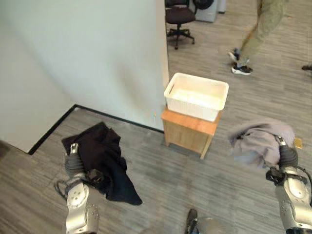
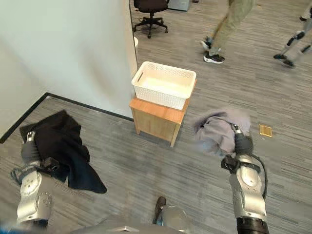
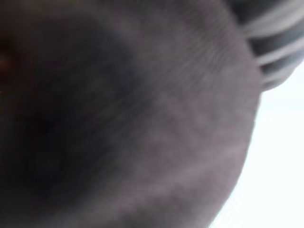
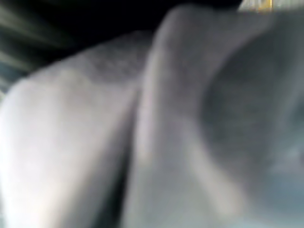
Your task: Pick up bed clothes into laundry basket.
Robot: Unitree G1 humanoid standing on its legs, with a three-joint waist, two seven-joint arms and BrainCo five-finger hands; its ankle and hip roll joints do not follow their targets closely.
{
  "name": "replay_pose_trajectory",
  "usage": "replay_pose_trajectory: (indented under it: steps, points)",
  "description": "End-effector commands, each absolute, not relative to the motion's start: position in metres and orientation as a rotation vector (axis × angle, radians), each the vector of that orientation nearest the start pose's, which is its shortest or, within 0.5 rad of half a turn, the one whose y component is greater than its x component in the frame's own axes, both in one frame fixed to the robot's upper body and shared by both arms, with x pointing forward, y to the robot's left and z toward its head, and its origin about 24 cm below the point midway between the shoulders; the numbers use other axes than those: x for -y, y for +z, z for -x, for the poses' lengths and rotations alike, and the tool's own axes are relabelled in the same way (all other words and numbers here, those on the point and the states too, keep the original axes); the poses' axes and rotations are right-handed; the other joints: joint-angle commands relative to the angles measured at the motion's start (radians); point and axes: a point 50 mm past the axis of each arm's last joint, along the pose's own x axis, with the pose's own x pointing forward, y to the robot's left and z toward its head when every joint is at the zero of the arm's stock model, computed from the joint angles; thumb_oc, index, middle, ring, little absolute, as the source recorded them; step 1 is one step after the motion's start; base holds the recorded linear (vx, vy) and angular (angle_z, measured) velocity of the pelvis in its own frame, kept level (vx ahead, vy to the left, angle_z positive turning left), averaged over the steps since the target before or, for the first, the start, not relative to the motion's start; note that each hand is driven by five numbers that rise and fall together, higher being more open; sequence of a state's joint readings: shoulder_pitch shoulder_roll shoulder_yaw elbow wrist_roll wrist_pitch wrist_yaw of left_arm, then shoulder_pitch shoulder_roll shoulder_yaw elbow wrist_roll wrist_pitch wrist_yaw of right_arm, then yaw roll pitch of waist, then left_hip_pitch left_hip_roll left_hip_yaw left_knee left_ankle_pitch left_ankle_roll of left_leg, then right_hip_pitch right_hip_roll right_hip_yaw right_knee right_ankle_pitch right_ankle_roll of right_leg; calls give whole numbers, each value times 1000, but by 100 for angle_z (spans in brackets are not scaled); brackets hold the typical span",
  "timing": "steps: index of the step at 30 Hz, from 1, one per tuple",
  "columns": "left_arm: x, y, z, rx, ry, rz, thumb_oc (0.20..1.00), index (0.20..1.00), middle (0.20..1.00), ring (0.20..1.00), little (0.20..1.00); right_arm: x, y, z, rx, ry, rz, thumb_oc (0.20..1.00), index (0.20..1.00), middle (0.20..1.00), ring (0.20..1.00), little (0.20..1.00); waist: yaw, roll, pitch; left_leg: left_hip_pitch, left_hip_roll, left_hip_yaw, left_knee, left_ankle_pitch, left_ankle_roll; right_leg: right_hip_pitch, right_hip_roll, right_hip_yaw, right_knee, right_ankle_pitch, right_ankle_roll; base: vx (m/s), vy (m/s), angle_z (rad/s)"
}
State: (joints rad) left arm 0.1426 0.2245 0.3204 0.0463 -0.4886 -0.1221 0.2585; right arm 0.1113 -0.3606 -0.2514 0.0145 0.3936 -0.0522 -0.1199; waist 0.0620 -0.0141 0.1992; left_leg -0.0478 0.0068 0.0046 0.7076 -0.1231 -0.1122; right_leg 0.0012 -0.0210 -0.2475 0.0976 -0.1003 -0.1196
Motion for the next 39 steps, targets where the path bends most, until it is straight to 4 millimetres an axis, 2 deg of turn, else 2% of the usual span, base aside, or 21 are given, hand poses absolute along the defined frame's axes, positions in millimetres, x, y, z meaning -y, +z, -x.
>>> replay_pose_trajectory:
  steps: [1, 2, 3, 5, 9, 11, 21, 22, 23, 24, 26, 28, 29, 30, 31, 32, 33, 34, 36, 37, 39]
  points:
    - [-304, 73, -206, 217, 618, 181, 200, 200, 200, 200, 200, 295, 101, -224, 240, -403, 23, 200, 200, 200, 200, 200, 2, -29, 7, -20, 65, 7, -259, 121, 30, 38, -89, -12, -101, 96, 195, 213, -32, -57]
    - [-303, 72, -206, 215, 615, 178, 200, 200, 200, 200, 200, 296, 104, -224, 257, -410, 17, 200, 200, 200, 200, 200, 8, -27, 7, -33, 75, 26, -326, 116, 31, 54, -86, -10, -112, 91, 201, 283, 27, -18]
    - [-301, 71, -207, 208, 602, 165, 200, 200, 200, 200, 200, 298, 108, -224, 276, -418, 27, 200, 200, 200, 200, 200, 22, -13, 2, -42, 74, 37, -481, 125, 28, 72, -81, -6, -124, 80, 208, 354, 34, -17]
    - [-301, 67, -202, 189, 605, 142, 200, 200, 200, 200, 200, 300, 121, -228, 313, -408, 109, 200, 200, 200, 200, 200, 56, 8, -7, -56, 21, -27, -587, 164, 22, 105, -69, 11, -131, 62, 214, 298, 44, -22]
    - [-302, 66, -199, 178, 596, 136, 200, 200, 200, 200, 200, 299, 124, -231, 306, -394, 123, 200, 200, 200, 200, 200, 47, 19, -16, -12, 25, -37, -621, 154, 24, 109, -68, 24, -124, 52, 206, 142, 62, -39]
    - [-302, 63, -198, 169, 594, 145, 200, 200, 200, 200, 200, 298, 127, -235, 328, -402, 107, 200, 200, 200, 200, 200, 45, 18, -35, 52, 23, -59, -697, 150, 34, 118, -60, 31, -142, 53, 202, 188, 89, -7]
    - [-301, 58, -201, 133, 588, 158, 200, 200, 200, 200, 200, 293, 119, -233, 304, -393, 73, 200, 200, 200, 200, 200, 43, 8, -57, 93, -2, -85, -722, 109, 71, 122, -80, 47, -121, 33, 212, 99, 72, 14]
    - [-302, 58, -200, 133, 596, 156, 200, 200, 200, 200, 200, 291, 119, -235, 308, -388, 69, 200, 200, 200, 200, 200, 49, 9, -54, 93, -2, -80, -722, 104, 76, 106, -84, 49, -96, 31, 218, -4, 80, -4]
    - [-305, 58, -199, 134, 606, 153, 200, 200, 200, 200, 200, 287, 120, -238, 312, -370, 68, 200, 200, 200, 200, 200, 55, 21, -46, 104, 6, -67, -732, 96, 91, 49, -99, 53, 9, 35, 232, -9, 82, -23]
    - [-305, 58, -200, 135, 606, 154, 200, 200, 200, 200, 200, 287, 120, -238, 312, -370, 68, 200, 200, 200, 200, 200, 58, 21, -46, 103, 5, -64, -733, 96, 92, 38, -101, 57, 24, 29, 233, -35, 89, -44]
    - [-306, 61, -204, 140, 592, 139, 200, 200, 200, 200, 200, 284, 120, -238, 310, -356, 81, 200, 200, 200, 200, 200, 32, 35, -15, 102, 11, -84, -730, 101, 107, -61, -94, 140, 220, 42, 270, -46, 36, -43]
    - [-306, 65, -208, 149, 570, 112, 200, 200, 200, 200, 200, 280, 118, -237, 302, -343, 82, 200, 200, 200, 200, 200, 3, 45, 3, 107, 20, -107, -732, 101, 106, -109, -84, 228, 263, 48, 270, 6, -23, 0]
    - [-306, 65, -208, 150, 570, 112, 200, 200, 200, 200, 200, 280, 118, -236, 302, -343, 81, 200, 200, 200, 200, 200, 5, 44, 3, 107, 20, -105, -732, 100, 105, -112, -83, 231, 268, 46, 269, 50, -166, 55]
    - [-307, 72, -209, 183, 564, 111, 200, 200, 200, 200, 200, 276, 117, -238, 308, -334, 69, 200, 200, 200, 200, 200, 25, 57, -1, 117, 53, -83, -741, 88, 81, -125, -191, 173, 172, 64, 267, 58, -148, 53]
    - [-307, 72, -209, 183, 563, 111, 200, 200, 200, 200, 200, 276, 117, -238, 307, -334, 69, 200, 200, 200, 200, 200, 23, 60, -1, 122, 56, -85, -744, 86, 80, -114, -188, 168, 159, 67, 267, 104, -263, 7]
    - [-308, 74, -208, 193, 568, 114, 200, 200, 200, 200, 200, 277, 118, -239, 313, -339, 73, 200, 200, 200, 200, 200, 34, 57, -2, 134, 72, -73, -745, 74, 62, -133, -241, 115, 88, 94, 272, 153, -184, -51]
    - [-309, 73, -206, 191, 573, 114, 200, 200, 200, 200, 200, 279, 118, -239, 309, -347, 78, 200, 200, 200, 200, 200, 27, 57, -6, 150, 86, -73, -748, 63, 52, -118, -241, 86, 24, 125, 280, 278, -399, -60]
    - [-312, 72, -205, 180, 584, 99, 200, 200, 200, 200, 200, 279, 122, -240, 324, -346, 80, 200, 200, 200, 200, 200, 18, 33, -8, 162, 112, -64, -742, 51, 31, -109, -209, 93, -31, 133, 300, 265, -343, -43]
    - [-312, 71, -204, 173, 583, 98, 200, 200, 200, 200, 200, 279, 120, -240, 313, -341, 80, 200, 200, 200, 200, 200, 19, 30, -11, 161, 123, -67, -737, 50, 25, -96, -201, 93, -41, 125, 298, 151, -288, 0]
    - [-309, 68, -206, 164, 575, 98, 200, 200, 200, 200, 200, 280, 118, -239, 296, -326, 84, 200, 200, 200, 200, 200, 8, 15, -21, 141, 162, -74, -689, 68, 6, -78, -174, 103, -38, 111, 279, 120, -325, 46]
    - [-300, 68, -214, 174, 545, 136, 200, 200, 200, 200, 200, 287, 126, -239, 328, -341, 86, 200, 200, 200, 200, 200, -1, 10, 2, 54, 157, -68, -502, 125, 3, -43, -160, 68, -36, 92, 245, 74, -347, 60]
